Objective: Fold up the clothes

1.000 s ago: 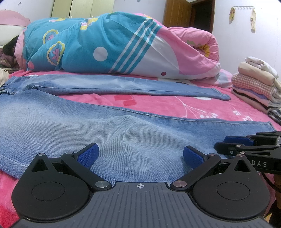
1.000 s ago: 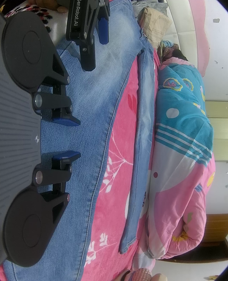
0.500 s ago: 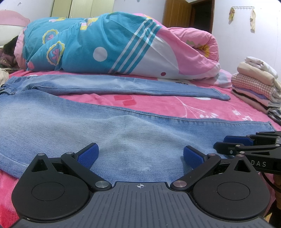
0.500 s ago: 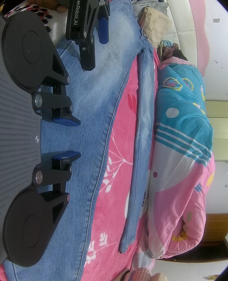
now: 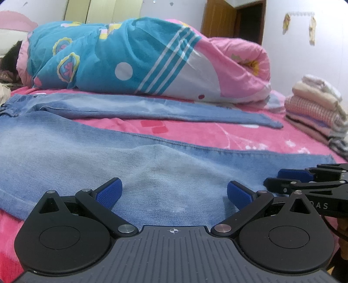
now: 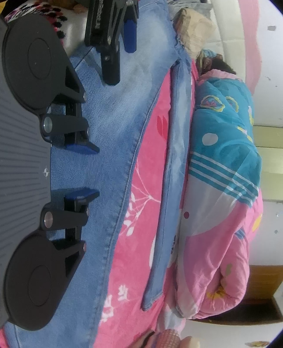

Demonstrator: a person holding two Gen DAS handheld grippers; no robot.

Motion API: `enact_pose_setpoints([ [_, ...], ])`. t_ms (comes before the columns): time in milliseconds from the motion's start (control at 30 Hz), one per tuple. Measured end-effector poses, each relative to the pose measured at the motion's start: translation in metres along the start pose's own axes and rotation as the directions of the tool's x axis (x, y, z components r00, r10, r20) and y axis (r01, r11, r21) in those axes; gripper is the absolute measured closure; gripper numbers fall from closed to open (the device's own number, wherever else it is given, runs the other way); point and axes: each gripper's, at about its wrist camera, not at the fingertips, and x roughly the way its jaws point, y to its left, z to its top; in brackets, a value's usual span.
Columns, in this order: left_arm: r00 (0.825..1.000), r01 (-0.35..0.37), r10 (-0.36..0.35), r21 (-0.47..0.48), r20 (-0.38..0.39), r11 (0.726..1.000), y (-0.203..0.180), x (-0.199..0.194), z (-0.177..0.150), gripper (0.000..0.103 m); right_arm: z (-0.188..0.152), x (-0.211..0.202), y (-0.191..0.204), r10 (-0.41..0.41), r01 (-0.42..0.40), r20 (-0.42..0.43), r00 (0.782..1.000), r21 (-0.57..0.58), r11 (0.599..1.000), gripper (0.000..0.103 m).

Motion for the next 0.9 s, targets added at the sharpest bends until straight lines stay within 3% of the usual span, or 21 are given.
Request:
enact_pose_setpoints([
  [167, 0.999, -0.006, 0.008, -0.055, 0.038, 0.998, 0.008, -0.020, 0.009, 0.000, 0.007, -0.008, 0.001, 0.056, -0.056, 0.006, 0.998, 0.017, 0.998, 0.060],
  [267, 0.998, -0.016, 0.025, -0.136, 0.062, 0.991, 0.025, -0.037, 0.020, 0.000, 0.006, -0.010, 0.008, 0.080, -0.080, 0.021, 0.997, -0.003, 0.997, 0.060],
  [400, 0.990, -0.110, 0.129, -0.256, 0.059, 0.960, 0.066, -0.063, 0.034, 0.000, 0.005, -0.008, 0.016, 0.110, -0.110, 0.024, 0.994, -0.008, 0.994, 0.060],
  [533, 0.961, -0.246, 0.276, -0.363, 0.033, 0.899, 0.117, -0.093, 0.050, 0.000, 0.014, -0.005, 0.026, 0.159, -0.159, 0.022, 0.987, -0.029, 0.987, 0.060],
  [700, 0.895, -0.399, 0.445, -0.484, -0.023, 0.779, 0.181, -0.130, 0.070, 0.000, 0.037, 0.003, 0.057, 0.294, -0.289, 0.019, 0.956, -0.134, 0.948, 0.059],
  [800, 0.869, -0.439, 0.493, -0.539, -0.050, 0.719, 0.216, -0.139, 0.075, 0.000, 0.048, 0.008, 0.087, 0.379, -0.368, -0.001, 0.925, -0.248, 0.896, 0.059],
  [900, 0.860, -0.449, 0.505, -0.585, -0.078, 0.675, 0.244, -0.137, 0.075, 0.000, 0.057, 0.011, 0.119, 0.460, -0.436, -0.037, 0.887, -0.396, 0.808, 0.059],
])
